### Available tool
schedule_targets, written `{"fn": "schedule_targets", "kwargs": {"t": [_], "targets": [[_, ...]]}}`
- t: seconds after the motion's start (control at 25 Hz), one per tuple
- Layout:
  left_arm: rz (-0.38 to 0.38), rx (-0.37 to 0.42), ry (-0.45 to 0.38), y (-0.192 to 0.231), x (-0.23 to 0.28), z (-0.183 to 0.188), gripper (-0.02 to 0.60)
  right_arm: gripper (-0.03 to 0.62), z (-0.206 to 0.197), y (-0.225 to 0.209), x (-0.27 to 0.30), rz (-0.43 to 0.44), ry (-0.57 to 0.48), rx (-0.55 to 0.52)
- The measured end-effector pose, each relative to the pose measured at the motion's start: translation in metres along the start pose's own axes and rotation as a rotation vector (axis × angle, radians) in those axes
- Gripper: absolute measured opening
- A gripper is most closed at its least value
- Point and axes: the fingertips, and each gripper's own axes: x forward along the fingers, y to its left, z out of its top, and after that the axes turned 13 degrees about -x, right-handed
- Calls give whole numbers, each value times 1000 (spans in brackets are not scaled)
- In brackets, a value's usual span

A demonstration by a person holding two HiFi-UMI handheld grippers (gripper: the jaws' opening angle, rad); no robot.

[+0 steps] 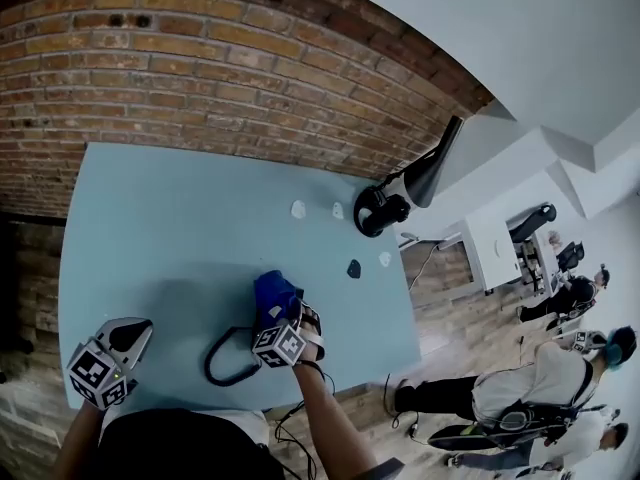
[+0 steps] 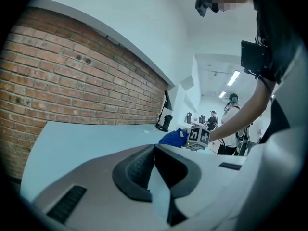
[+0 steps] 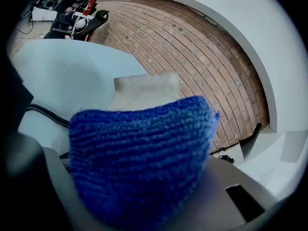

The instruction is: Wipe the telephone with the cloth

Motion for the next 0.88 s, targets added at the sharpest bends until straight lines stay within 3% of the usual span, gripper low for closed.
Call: {"fn": "schedule_targets", "kwargs": {"t": [0.2, 0.88], "targets": [[-10, 0, -23, -6, 6, 8, 20, 60, -11, 7, -6, 7, 3, 58], [-17, -6, -13, -19, 2, -5, 20, 58, -17, 22, -14, 25, 21, 75]]}}
